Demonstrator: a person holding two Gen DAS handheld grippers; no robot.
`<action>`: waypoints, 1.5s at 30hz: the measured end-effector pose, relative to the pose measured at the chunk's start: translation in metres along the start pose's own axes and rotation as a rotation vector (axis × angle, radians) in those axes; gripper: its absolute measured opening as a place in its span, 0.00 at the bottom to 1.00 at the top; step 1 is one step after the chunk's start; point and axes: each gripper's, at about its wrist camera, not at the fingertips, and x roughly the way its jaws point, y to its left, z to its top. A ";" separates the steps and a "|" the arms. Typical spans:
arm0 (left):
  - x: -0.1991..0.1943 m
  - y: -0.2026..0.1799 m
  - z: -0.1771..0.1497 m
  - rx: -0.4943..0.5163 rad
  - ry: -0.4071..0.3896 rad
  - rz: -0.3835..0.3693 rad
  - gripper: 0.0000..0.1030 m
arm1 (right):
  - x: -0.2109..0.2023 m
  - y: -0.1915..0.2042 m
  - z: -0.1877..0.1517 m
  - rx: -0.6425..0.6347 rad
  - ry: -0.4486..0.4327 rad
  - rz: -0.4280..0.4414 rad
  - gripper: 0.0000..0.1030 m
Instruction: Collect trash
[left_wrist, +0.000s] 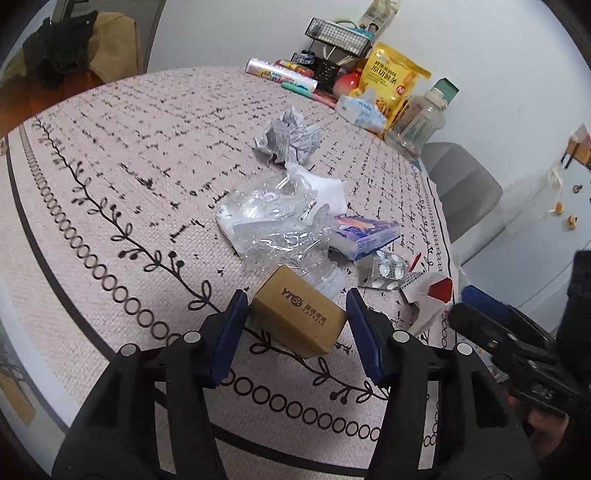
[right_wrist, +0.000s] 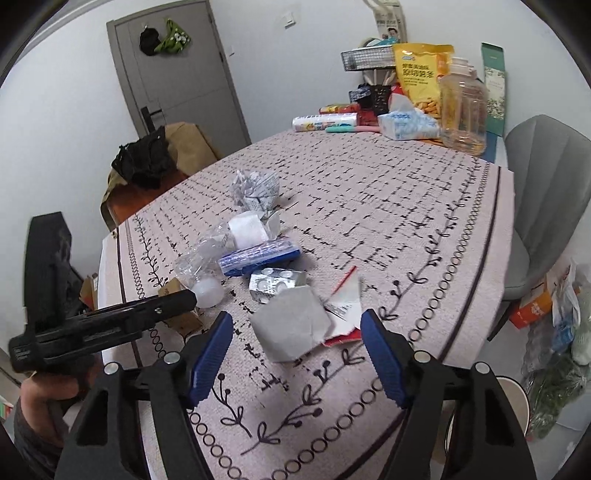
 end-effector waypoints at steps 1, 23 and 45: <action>-0.003 0.001 0.001 -0.004 -0.005 -0.003 0.54 | 0.003 0.001 0.001 -0.006 0.004 0.002 0.67; -0.052 -0.022 0.012 0.031 -0.094 -0.030 0.54 | -0.023 0.015 0.008 0.020 -0.059 0.089 0.12; -0.012 -0.140 0.018 0.212 -0.040 -0.158 0.54 | -0.126 -0.116 -0.025 0.219 -0.207 -0.101 0.12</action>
